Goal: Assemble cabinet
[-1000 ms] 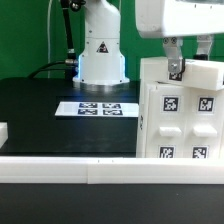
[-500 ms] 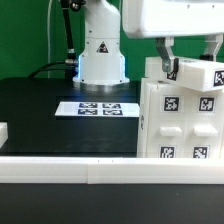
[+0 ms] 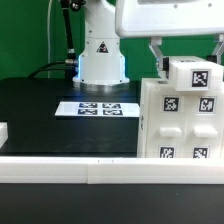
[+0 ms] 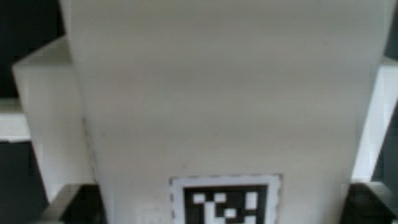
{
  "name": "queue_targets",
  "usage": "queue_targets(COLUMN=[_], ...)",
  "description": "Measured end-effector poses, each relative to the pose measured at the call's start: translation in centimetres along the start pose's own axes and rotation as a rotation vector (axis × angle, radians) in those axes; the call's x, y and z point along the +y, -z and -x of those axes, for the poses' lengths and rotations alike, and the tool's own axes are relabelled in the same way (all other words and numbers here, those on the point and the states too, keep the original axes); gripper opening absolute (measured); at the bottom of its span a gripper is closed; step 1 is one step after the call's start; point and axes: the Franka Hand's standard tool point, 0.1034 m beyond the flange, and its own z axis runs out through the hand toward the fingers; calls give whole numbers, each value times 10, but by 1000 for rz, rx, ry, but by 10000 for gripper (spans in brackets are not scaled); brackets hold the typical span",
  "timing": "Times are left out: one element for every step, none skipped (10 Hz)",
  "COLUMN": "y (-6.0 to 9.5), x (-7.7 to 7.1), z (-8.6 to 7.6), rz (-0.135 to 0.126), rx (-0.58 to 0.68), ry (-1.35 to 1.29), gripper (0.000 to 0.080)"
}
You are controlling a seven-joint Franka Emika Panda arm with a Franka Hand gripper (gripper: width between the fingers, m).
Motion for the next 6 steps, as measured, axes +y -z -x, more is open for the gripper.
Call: queue_targets(y=[0,0,0,-1,-1,-1], x=[0,0,0,0,0,0], z=[-1,-1,-1,-1,-1,-1], rz=[0,-1,-1,-1,-1,-1], rx=[3,4,10,16,16,16], ry=[-95,-189,-294,-373,-482,-568], gripper=[560,560,560,560,560,560])
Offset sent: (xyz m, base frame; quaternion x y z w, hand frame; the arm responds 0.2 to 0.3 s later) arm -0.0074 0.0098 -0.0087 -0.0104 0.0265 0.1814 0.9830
